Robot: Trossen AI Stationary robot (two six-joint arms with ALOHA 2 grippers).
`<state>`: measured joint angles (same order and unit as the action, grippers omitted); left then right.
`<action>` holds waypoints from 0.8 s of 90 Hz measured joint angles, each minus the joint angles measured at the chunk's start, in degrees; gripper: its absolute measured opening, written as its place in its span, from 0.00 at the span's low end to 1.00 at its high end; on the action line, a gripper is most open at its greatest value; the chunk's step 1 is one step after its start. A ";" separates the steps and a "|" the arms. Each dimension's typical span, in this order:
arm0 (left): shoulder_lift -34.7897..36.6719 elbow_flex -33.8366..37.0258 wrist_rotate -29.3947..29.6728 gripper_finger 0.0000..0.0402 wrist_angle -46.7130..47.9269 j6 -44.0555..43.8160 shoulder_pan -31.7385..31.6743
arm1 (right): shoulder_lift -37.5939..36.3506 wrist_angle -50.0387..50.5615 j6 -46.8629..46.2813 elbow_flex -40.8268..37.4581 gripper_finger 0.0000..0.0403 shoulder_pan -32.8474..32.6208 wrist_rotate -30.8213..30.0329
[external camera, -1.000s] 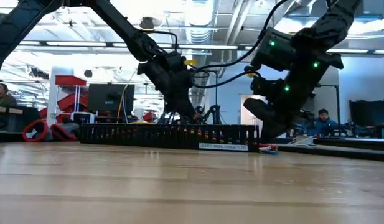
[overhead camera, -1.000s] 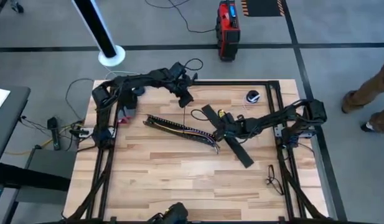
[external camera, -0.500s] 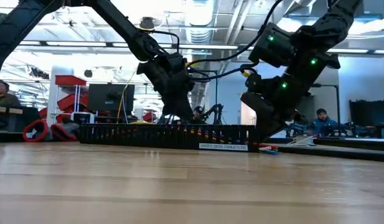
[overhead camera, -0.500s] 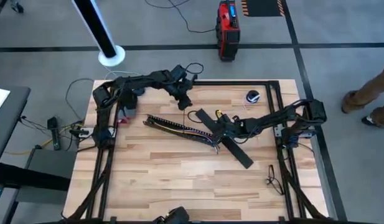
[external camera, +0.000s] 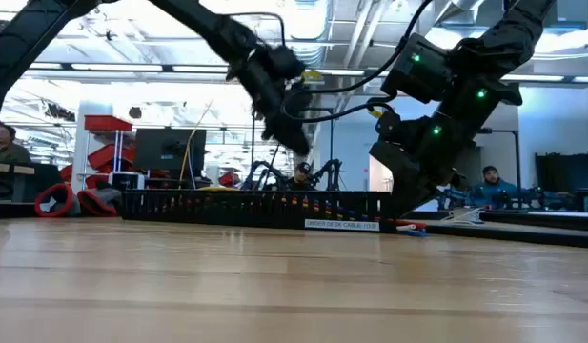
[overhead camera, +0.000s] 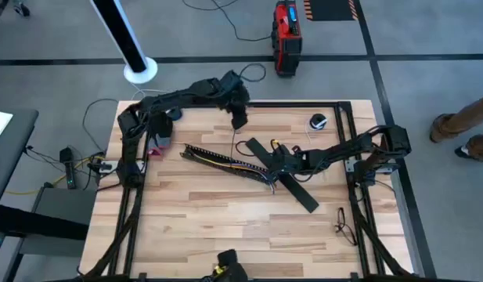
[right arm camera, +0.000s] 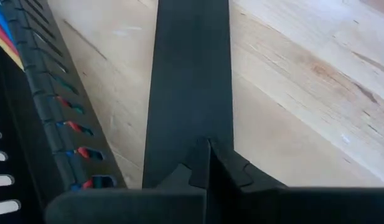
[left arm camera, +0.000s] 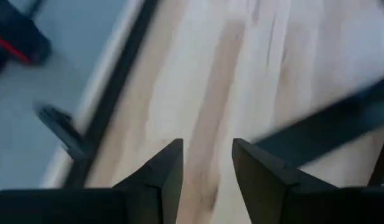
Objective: Ziptie cables
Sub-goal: Close the black cable duct
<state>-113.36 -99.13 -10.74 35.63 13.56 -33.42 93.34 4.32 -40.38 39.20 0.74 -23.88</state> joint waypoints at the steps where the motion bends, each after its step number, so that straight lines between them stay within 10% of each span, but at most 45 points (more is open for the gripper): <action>1: 0.00 -0.55 -0.18 0.33 0.02 0.00 -0.04 | 0.00 0.01 0.00 0.00 0.00 -0.11 0.00; 30: -0.04 -6.93 -22.48 0.33 4.98 -6.32 -0.73 | -0.55 1.53 -0.40 0.00 0.00 -3.10 -0.21; 72: -0.37 15.64 -24.75 0.33 -6.16 -13.79 0.25 | -10.82 15.53 -2.69 -0.07 0.00 -5.63 -2.85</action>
<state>-113.73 -83.50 -35.49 29.47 -0.23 -33.17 82.52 19.85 -43.07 39.13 -4.89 -26.73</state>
